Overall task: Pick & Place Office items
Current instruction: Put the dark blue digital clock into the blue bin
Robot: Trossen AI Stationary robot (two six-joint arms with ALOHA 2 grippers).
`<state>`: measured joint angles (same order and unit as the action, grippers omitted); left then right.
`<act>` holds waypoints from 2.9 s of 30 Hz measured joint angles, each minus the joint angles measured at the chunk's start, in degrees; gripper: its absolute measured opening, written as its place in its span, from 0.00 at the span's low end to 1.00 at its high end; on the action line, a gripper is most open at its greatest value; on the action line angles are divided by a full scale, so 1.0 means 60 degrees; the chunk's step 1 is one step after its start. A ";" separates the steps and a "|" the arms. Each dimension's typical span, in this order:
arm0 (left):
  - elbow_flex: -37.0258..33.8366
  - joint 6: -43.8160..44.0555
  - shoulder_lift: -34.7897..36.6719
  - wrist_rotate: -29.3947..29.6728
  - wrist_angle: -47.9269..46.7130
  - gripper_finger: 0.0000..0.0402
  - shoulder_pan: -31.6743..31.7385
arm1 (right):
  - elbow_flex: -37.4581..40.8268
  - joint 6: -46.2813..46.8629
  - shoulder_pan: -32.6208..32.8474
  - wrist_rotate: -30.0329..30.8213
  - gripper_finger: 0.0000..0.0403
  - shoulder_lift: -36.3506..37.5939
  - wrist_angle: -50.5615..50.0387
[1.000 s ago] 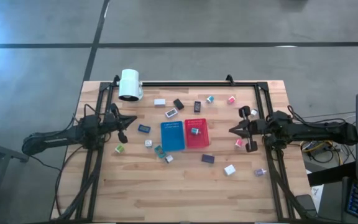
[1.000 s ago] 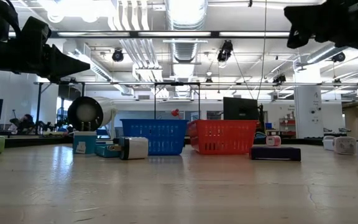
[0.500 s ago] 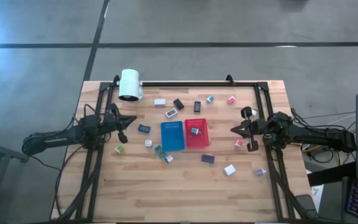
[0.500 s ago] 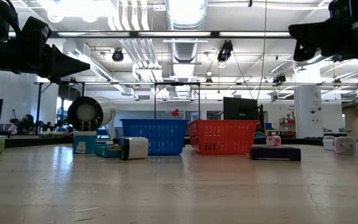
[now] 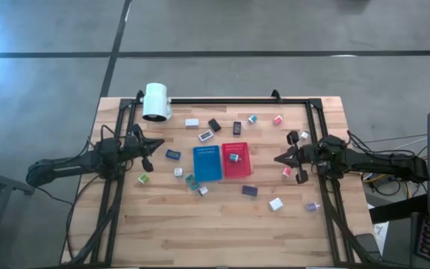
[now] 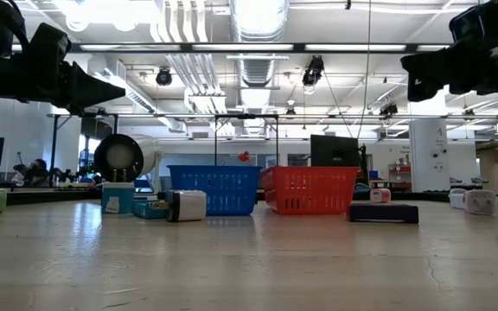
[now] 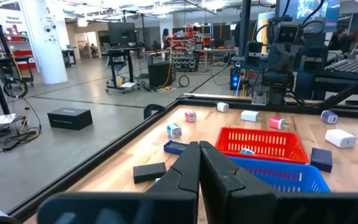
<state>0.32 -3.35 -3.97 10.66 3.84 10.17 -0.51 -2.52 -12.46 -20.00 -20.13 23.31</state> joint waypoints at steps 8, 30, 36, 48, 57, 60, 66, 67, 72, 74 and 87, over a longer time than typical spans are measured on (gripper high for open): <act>0.0000 -0.0008 0.0000 -0.0007 0.0005 0.02 0.0000 | 0.0000 -0.0080 -0.0169 0.0005 0.02 -0.0183 -0.0015; 0.0000 -0.0554 0.0000 -0.0025 0.0364 0.02 -0.0004 | 0.0000 0.0000 -0.0183 -0.0002 0.02 -0.0183 -0.0138; 0.0000 -0.0371 0.0000 -0.0029 0.0361 0.02 -0.0004 | -0.0001 0.0049 -0.0183 0.0014 0.02 -0.0183 -0.0135; 0.0000 -0.0368 0.0000 -0.0036 0.0357 0.02 -0.0004 | -0.0004 0.0014 -0.0183 0.0078 0.02 -0.0180 -0.0135; 0.0131 -0.0202 -0.0108 -0.0018 0.2006 0.02 -0.0004 | -0.0004 0.0065 -0.0183 0.0092 0.02 -0.0180 -0.0135; 0.0918 0.0053 -0.0358 0.0363 0.1102 0.02 -0.0004 | -0.0004 0.0065 -0.0180 0.0102 0.02 -0.0170 -0.0137; 0.2997 0.0062 -0.1984 0.1165 -0.1635 0.02 -0.0001 | -0.0004 0.0033 -0.0176 0.0107 0.02 -0.0173 -0.0135; 0.3336 0.0008 -0.2362 0.1165 -0.1971 0.02 -0.0003 | -0.0004 0.0051 -0.0176 0.0107 0.02 -0.0173 -0.0135; 0.4963 -0.0080 -0.4443 0.1231 -0.4024 0.02 -0.0004 | -0.0004 0.0076 -0.0176 0.0107 0.02 -0.0173 -0.0135; 0.5430 -0.0122 -0.5260 0.1242 -0.4721 0.01 -0.0002 | -0.0004 0.0076 -0.0176 0.0111 0.02 -0.0176 -0.0135; 0.6391 -0.1411 -0.8619 0.1300 -0.5582 0.10 0.0053 | -0.0004 0.0102 -0.0183 0.0111 0.02 -0.0176 -0.0135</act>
<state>38.66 -11.82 -55.68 18.45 -29.66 10.49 -0.54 -1.91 -13.56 -19.33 -21.19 22.50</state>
